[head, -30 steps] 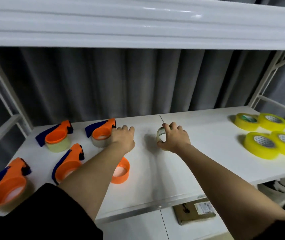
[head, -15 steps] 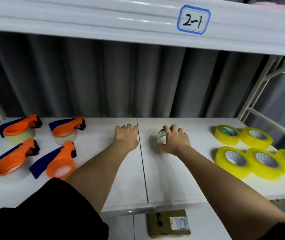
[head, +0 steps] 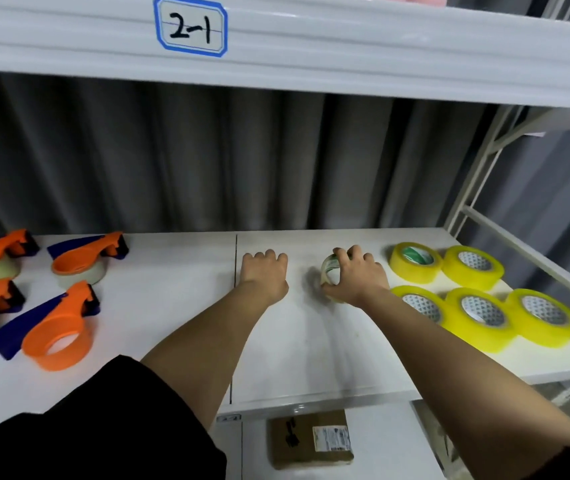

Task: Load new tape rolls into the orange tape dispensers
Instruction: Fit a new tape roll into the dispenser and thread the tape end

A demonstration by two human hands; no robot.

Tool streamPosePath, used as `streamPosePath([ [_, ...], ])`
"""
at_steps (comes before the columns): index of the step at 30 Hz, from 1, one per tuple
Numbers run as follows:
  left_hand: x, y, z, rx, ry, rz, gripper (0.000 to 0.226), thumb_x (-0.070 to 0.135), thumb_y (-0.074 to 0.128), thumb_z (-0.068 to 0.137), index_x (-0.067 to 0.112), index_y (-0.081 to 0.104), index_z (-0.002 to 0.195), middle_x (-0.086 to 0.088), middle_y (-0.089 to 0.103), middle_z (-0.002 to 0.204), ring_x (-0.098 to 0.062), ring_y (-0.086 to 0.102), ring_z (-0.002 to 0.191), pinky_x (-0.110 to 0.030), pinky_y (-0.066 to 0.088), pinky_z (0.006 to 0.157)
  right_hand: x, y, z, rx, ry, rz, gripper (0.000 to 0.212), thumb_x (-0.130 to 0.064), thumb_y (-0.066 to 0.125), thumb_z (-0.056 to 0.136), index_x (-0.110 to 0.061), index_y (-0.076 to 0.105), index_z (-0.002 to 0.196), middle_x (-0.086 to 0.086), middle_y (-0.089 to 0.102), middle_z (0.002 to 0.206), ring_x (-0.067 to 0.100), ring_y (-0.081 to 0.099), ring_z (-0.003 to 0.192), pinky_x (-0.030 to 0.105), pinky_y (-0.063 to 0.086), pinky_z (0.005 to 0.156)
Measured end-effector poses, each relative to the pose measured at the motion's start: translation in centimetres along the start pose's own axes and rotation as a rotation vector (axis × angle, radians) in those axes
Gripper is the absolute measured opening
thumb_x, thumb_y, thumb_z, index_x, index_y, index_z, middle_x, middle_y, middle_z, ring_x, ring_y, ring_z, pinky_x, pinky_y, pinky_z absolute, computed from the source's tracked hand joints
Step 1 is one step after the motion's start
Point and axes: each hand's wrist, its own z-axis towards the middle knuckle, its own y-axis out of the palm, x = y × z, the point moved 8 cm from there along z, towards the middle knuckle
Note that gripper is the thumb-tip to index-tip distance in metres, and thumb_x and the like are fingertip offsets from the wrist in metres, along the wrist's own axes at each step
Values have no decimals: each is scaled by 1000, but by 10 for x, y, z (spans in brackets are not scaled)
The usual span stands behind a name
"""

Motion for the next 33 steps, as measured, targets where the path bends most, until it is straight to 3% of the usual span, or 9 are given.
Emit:
streamPosePath([
  [11,84,-14,17,15,110,-3,37,26,44,92,11,43,126,-10,51,123,-27,52,109,-36,35,86,86,-8,-1,11,83,22,77,-57,57,78,-22,32,141,10,39,133,34,43,121,39,41,95],
  [24,229,-27,54,-17,39,-42,41,34,44,93,11,42,127,-11,49,127,-29,50,114,-36,37,88,236,-6,17,-39,2,-17,77,-60,56,79,-17,33,139,12,36,136,36,40,125,42,39,98],
  [33,282,-26,46,22,132,-93,40,38,42,92,11,48,121,-10,54,122,-28,54,109,-35,38,86,270,-2,15,2,-31,48,78,-59,60,77,-19,34,139,11,38,134,36,41,122,42,41,95],
])
